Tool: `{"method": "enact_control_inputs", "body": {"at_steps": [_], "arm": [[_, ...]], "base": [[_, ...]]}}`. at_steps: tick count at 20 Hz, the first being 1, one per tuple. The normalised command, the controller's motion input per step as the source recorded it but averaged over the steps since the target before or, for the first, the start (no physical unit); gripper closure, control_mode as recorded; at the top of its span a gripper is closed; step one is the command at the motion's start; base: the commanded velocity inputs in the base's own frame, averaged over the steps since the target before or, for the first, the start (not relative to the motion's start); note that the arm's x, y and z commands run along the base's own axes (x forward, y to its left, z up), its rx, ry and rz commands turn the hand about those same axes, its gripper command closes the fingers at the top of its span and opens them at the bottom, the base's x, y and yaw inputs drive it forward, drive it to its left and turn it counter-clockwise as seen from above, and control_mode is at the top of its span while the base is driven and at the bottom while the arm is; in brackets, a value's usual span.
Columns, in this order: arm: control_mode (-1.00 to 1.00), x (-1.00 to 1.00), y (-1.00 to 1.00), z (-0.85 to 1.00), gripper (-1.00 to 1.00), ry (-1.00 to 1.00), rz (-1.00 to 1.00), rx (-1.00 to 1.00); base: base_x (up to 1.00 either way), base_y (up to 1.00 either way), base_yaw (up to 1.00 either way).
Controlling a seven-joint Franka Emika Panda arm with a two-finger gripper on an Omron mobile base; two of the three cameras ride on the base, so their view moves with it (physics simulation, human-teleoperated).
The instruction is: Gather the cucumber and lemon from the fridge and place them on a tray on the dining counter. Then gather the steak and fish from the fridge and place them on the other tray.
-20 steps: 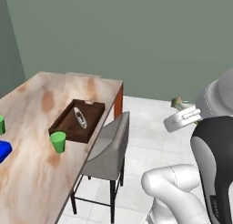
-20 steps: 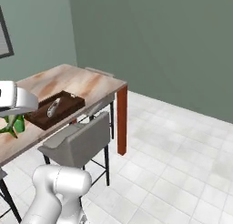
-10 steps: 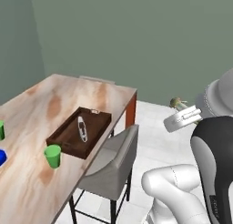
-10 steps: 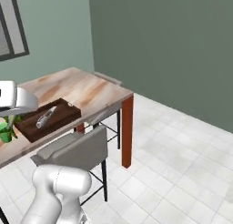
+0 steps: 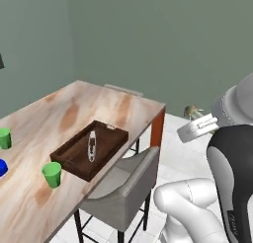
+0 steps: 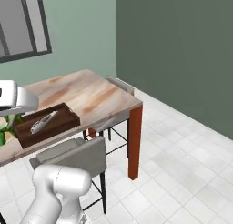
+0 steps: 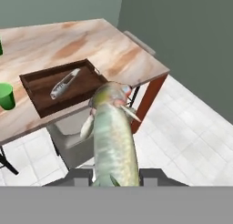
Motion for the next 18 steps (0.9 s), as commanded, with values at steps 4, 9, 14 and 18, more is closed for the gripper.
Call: {"method": "enact_control_inputs", "body": {"at_steps": [4,9,14,18], "arm": [[1.0,0.0,0.0,0.0,1.0,0.0,0.0,0.0],[1.0,0.0,0.0,0.0,1.0,0.0,0.0,0.0],[1.0,0.0,0.0,0.0,1.0,0.0,0.0,0.0],[1.0,0.0,0.0,0.0,1.0,0.0,0.0,0.0]], "base": [[0.43,-0.24,0.41],[0.48,-0.26,0.44],[0.58,-0.31,0.4],[0.74,-0.27,0.39]]}}
